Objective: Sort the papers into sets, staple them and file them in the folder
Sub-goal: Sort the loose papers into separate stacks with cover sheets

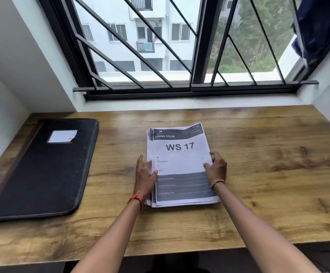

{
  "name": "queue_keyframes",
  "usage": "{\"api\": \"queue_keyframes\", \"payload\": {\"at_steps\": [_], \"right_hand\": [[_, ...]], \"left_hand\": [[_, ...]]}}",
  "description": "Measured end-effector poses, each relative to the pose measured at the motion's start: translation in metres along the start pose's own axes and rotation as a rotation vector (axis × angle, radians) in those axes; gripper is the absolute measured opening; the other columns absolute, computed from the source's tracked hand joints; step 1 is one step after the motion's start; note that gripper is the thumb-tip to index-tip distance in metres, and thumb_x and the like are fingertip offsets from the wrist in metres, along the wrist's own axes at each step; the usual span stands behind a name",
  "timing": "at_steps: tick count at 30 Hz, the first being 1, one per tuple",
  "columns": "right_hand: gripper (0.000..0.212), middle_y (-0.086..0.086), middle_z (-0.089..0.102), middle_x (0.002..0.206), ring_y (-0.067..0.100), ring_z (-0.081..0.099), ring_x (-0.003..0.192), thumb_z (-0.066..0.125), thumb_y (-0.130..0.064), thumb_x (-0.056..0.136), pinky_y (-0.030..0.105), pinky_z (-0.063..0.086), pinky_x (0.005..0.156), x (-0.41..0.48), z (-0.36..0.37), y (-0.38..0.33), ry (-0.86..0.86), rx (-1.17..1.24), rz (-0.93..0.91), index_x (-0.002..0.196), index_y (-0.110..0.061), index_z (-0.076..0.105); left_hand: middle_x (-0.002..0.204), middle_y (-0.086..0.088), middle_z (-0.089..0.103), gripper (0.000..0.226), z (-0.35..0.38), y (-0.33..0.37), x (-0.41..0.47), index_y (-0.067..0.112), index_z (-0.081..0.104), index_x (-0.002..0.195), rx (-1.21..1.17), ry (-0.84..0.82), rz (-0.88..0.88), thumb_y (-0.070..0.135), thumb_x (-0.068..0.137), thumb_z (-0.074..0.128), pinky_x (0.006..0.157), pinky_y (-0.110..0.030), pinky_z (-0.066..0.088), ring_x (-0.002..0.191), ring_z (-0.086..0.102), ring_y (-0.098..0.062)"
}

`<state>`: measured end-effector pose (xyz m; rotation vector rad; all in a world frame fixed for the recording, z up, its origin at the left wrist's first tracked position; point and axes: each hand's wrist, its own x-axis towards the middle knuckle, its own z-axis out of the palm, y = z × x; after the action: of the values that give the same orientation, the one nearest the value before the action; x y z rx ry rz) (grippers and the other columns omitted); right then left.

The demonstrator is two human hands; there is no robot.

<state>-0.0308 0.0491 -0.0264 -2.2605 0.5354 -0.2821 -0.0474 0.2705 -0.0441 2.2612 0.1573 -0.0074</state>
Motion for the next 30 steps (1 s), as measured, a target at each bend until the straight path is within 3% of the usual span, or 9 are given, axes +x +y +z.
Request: {"api": "queue_keyframes", "payload": {"at_steps": [6, 9, 12, 17, 21, 24, 27, 28, 30], "right_hand": [[0.011, 0.023, 0.069, 0.086, 0.034, 0.063, 0.080, 0.061, 0.004, 0.079, 0.025, 0.037, 0.063, 0.008, -0.008, 0.001, 0.022, 0.052, 0.131, 0.082, 0.013, 0.064], [0.020, 0.021, 0.063, 0.069, 0.035, 0.056, 0.065, 0.059, 0.001, 0.080, 0.026, 0.032, 0.059, 0.014, -0.012, 0.009, 0.020, 0.088, 0.203, 0.069, 0.017, 0.055], [0.033, 0.006, 0.036, 0.057, 0.019, 0.033, 0.059, 0.055, 0.000, 0.083, 0.028, 0.023, 0.053, 0.026, -0.021, 0.014, -0.035, 0.088, 0.209, 0.053, -0.001, 0.039], [0.042, 0.000, 0.019, 0.057, 0.015, 0.018, 0.054, 0.049, 0.002, 0.082, 0.030, 0.013, 0.051, 0.044, -0.036, 0.019, -0.110, 0.096, 0.218, 0.051, -0.014, 0.025], [0.018, 0.008, 0.034, 0.062, 0.019, 0.035, 0.066, 0.045, 0.003, 0.081, 0.030, 0.023, 0.051, 0.059, -0.046, 0.027, -0.124, 0.079, 0.341, 0.064, -0.001, 0.042], [0.026, 0.004, 0.031, 0.054, 0.020, 0.035, 0.055, 0.045, 0.007, 0.078, 0.025, 0.020, 0.044, 0.065, -0.045, 0.031, -0.117, 0.123, 0.388, 0.055, -0.004, 0.038], [0.032, 0.010, 0.048, 0.059, 0.019, 0.051, 0.075, 0.049, 0.006, 0.080, 0.015, 0.021, 0.038, 0.065, -0.037, 0.028, -0.294, 0.122, 0.354, 0.050, -0.002, 0.042], [0.028, 0.013, 0.054, 0.066, 0.019, 0.053, 0.079, 0.052, 0.002, 0.079, 0.017, 0.023, 0.041, 0.065, -0.033, 0.027, -0.323, 0.083, 0.322, 0.051, -0.001, 0.047], [0.024, 0.012, 0.048, 0.065, 0.017, 0.046, 0.069, 0.057, -0.006, 0.069, 0.025, 0.025, 0.048, 0.058, -0.029, 0.020, -0.355, 0.097, 0.285, 0.048, -0.006, 0.047]], "left_hand": [[0.147, -0.014, 0.025, 0.031, 0.005, 0.007, 0.006, 0.002, 0.060, 0.109, -0.021, 0.022, 0.051, 0.004, 0.079, 0.067, 0.114, -0.030, 0.016, 0.140, 0.021, -0.026], [0.143, -0.014, 0.029, 0.027, 0.010, 0.012, 0.011, 0.002, 0.061, 0.107, -0.023, 0.037, -0.007, 0.010, 0.082, 0.068, 0.112, -0.031, 0.020, 0.137, 0.024, -0.026], [0.140, -0.007, 0.034, 0.024, 0.015, 0.020, 0.013, 0.008, 0.063, 0.104, 0.067, 0.073, -0.096, 0.022, 0.085, 0.066, 0.108, -0.038, 0.024, 0.133, 0.024, -0.025], [0.134, -0.004, 0.035, 0.019, 0.020, 0.028, 0.018, 0.010, 0.069, 0.090, 0.117, 0.134, -0.206, 0.028, 0.085, 0.066, 0.094, -0.032, 0.026, 0.123, 0.026, -0.024], [0.128, -0.007, 0.037, 0.021, 0.026, 0.036, 0.019, 0.008, 0.069, 0.083, 0.143, 0.225, -0.244, 0.028, 0.085, 0.066, 0.091, -0.034, 0.030, 0.117, 0.029, -0.028], [0.118, -0.014, 0.045, 0.012, 0.028, 0.041, 0.018, 0.002, 0.063, 0.087, 0.006, 0.264, -0.186, 0.014, 0.088, 0.062, 0.083, -0.030, 0.036, 0.110, 0.044, -0.032], [0.104, -0.018, 0.062, 0.016, 0.030, 0.047, 0.015, 0.001, 0.057, 0.105, -0.152, 0.196, -0.145, 0.012, 0.095, 0.051, 0.072, -0.026, 0.039, 0.096, 0.059, -0.032], [0.109, -0.020, 0.063, 0.024, 0.031, 0.049, 0.014, 0.000, 0.054, 0.116, -0.167, 0.163, -0.142, 0.012, 0.095, 0.049, 0.075, -0.027, 0.041, 0.101, 0.059, -0.033], [0.121, -0.018, 0.060, 0.036, 0.036, 0.051, 0.014, 0.000, 0.047, 0.127, -0.196, 0.088, -0.121, 0.013, 0.094, 0.052, 0.086, -0.029, 0.043, 0.111, 0.056, -0.031]]}}
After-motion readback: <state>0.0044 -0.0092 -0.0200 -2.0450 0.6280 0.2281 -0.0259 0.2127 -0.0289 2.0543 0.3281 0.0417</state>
